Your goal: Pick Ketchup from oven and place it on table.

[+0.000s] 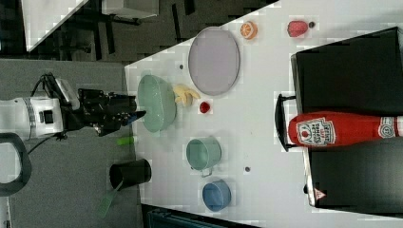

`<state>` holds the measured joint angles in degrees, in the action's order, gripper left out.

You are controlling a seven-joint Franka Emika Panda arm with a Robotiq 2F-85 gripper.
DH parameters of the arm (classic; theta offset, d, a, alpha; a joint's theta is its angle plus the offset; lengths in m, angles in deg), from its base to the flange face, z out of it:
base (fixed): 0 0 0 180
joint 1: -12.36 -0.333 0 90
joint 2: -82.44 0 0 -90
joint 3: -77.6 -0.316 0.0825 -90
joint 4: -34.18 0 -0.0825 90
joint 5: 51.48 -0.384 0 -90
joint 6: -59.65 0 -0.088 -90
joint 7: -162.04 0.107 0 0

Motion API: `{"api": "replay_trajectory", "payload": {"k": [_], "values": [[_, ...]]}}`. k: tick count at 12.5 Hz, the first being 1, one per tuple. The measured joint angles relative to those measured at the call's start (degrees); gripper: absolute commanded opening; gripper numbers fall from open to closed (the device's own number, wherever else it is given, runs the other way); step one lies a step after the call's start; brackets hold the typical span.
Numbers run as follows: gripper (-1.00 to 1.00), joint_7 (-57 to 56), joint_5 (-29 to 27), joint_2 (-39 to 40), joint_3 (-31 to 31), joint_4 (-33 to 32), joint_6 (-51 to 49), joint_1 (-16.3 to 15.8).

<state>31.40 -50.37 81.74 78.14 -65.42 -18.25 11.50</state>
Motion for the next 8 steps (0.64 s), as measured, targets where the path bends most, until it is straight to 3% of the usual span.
{"api": "replay_trajectory", "payload": {"k": [1, 2, 4, 8], "values": [[0.85, -2.1, 0.5, -6.5, 1.4, -8.3, -5.7, -0.1], [1.00, -2.4, 0.7, -11.6, 2.1, -12.9, -8.0, 0.2], [1.00, -3.2, 2.8, -18.7, 4.3, -14.3, -8.4, 0.8], [1.00, -4.2, 0.3, -15.6, 11.0, -10.2, -2.1, 1.9]]}}
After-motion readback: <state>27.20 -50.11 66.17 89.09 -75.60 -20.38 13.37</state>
